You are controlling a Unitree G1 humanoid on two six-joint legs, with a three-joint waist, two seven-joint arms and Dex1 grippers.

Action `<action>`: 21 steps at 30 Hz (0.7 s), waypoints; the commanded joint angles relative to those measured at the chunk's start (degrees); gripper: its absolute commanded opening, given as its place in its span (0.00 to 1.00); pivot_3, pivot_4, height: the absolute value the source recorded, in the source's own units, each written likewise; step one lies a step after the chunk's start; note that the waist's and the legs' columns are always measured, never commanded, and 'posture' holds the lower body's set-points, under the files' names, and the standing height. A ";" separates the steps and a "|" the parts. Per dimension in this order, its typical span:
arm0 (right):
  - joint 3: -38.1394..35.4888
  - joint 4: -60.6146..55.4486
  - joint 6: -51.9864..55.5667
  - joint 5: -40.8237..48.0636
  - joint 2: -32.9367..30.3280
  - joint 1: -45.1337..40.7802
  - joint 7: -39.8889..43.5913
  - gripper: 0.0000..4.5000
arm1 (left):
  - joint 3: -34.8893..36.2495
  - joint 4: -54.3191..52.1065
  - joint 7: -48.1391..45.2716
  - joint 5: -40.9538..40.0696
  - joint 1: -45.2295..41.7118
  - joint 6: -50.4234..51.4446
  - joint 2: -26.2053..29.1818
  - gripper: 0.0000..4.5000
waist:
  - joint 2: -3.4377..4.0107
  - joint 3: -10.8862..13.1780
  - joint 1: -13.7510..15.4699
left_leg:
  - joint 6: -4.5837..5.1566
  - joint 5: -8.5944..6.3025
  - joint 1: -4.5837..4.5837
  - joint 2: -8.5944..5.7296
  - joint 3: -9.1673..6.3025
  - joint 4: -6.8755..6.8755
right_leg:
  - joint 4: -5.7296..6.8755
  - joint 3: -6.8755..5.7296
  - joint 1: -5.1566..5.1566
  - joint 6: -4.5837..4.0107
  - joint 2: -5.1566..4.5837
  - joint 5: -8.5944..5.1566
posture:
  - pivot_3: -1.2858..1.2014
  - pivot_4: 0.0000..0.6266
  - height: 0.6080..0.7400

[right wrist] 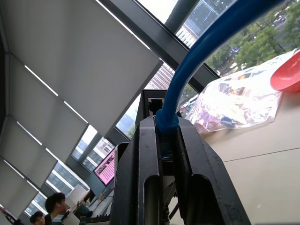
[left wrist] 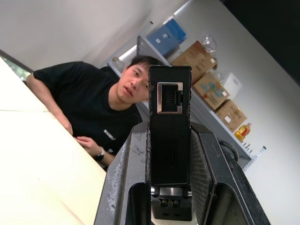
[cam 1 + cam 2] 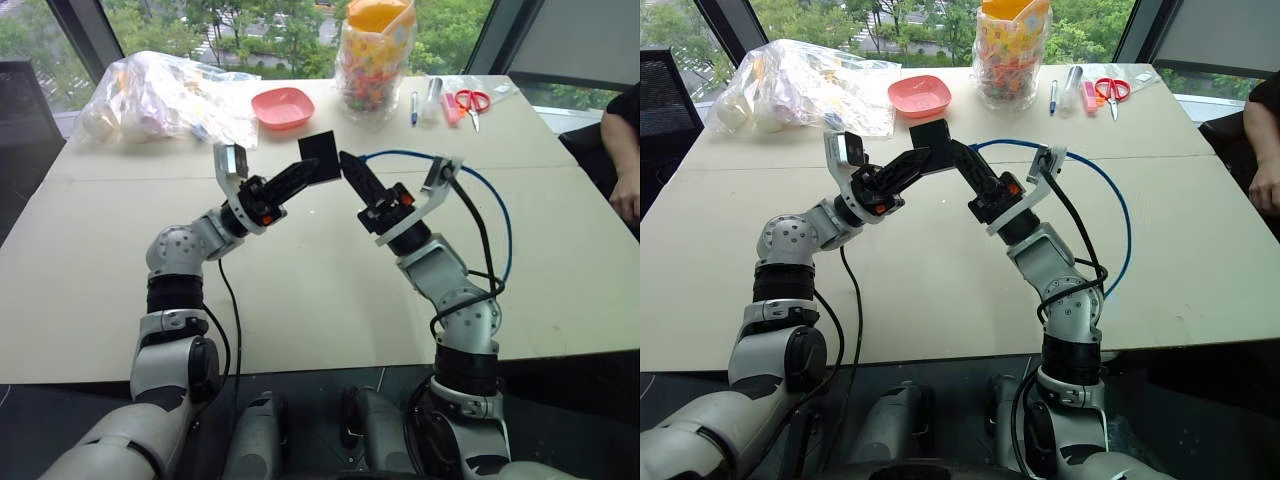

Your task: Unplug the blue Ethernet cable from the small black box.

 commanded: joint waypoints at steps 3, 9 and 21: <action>-1.14 0.51 -1.67 1.20 0.58 -0.43 -2.15 0.01 | 0.46 -0.23 0.19 -0.54 -0.72 -2.21 0.94 0.11 | 0.00 0.00 0.00 | 0.00 0.00 0.00 0.01 0.00 0.00 | 0.00 0.00 0.00 0.00 0.00 0.00 | 0.52 0.24 1.00; -9.44 5.37 -5.35 3.04 -4.46 -2.55 -5.38 0.01 | 4.84 2.18 1.26 -1.54 -0.97 -3.98 6.90 0.11 | 0.01 0.01 -0.02 | 0.00 0.00 -0.01 0.00 0.00 0.00 | -0.01 -0.01 -0.01 -0.01 0.01 0.00 | 0.52 0.24 1.00; -7.49 35.39 -7.13 -13.67 -20.40 -16.83 -5.35 0.01 | -5.86 2.50 8.31 15.66 -1.01 -26.23 2.99 0.11 | 0.03 0.02 0.09 | 0.04 -0.02 -0.03 -0.12 0.11 -0.03 | -0.09 0.05 0.00 -0.06 -0.07 -0.04 | 0.52 0.24 1.00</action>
